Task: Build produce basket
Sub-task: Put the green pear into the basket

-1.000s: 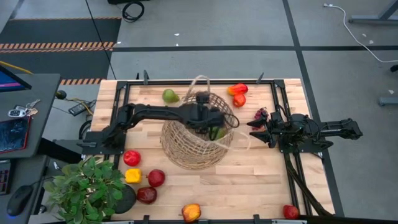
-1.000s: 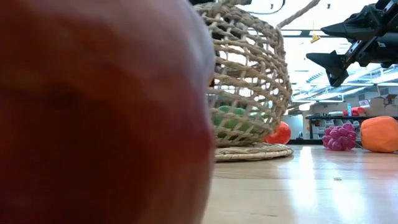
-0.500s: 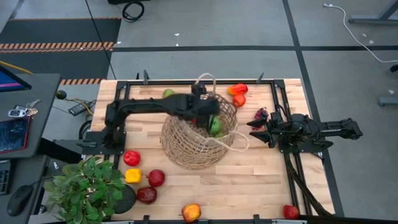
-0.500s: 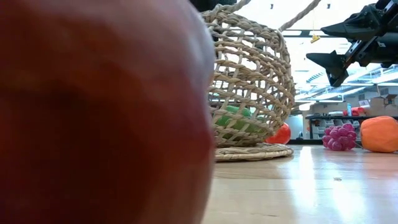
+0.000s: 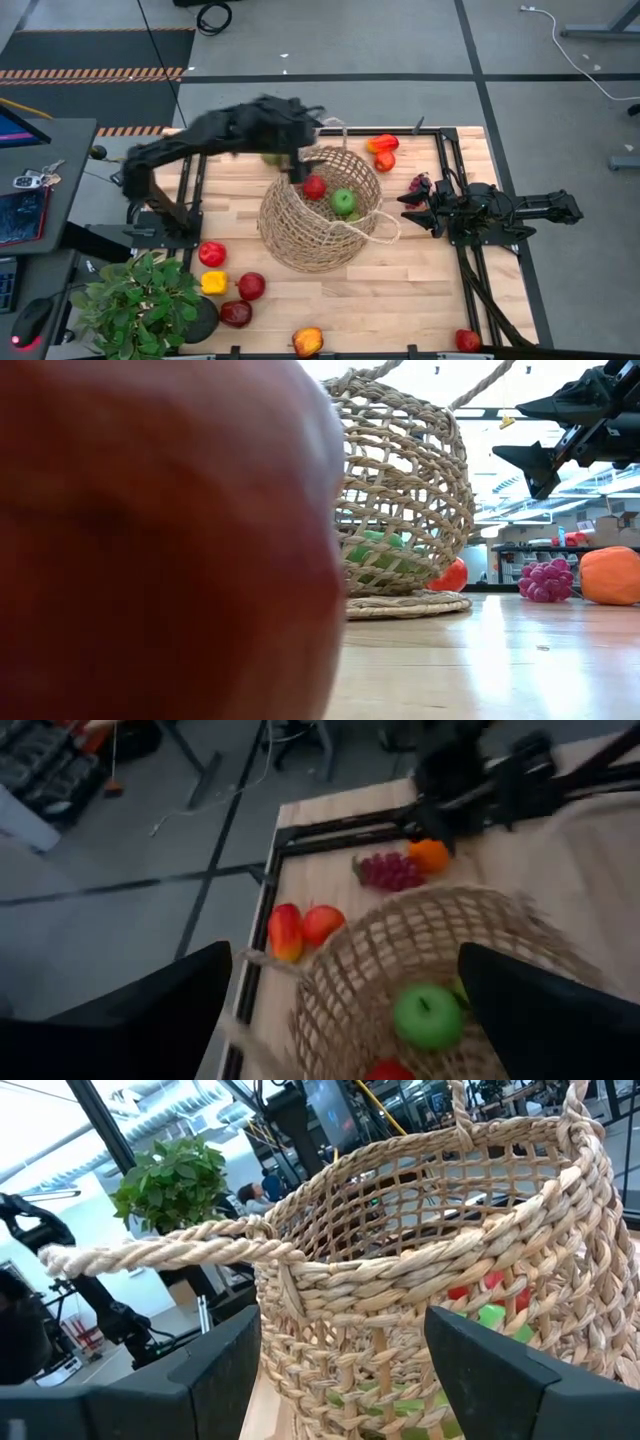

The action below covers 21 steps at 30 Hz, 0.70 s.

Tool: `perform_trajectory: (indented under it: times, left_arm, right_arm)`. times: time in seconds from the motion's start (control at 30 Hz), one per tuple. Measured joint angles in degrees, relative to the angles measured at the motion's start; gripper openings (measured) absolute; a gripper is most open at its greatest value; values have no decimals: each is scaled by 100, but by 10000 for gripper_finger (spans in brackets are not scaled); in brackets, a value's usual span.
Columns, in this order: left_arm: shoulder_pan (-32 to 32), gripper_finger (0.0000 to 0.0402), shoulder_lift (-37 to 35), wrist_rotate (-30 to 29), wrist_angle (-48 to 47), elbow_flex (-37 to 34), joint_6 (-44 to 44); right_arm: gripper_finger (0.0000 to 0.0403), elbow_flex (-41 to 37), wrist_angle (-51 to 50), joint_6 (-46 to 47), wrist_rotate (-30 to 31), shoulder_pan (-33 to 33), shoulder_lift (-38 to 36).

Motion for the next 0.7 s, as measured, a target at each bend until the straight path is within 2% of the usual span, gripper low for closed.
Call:
perform_trajectory:
  times: [0.13,0.47,0.63,0.7]
  left_arm:
    - [-132,396,-678,92,-187,-531,-59]
    - [-154,396,-3024,88,798,-3578,-997]
    - [-149,396,-3623,41,885,-4372,-1540]
    - [-143,396,-3743,-250,795,-4564,-1699]
  right_arm:
    - [284,0,2,0,2,-1,0]
    - [284,0,37,0,2,-1,24]
    - [284,0,42,0,2,0,44]
    - [284,0,39,0,2,-2,39]
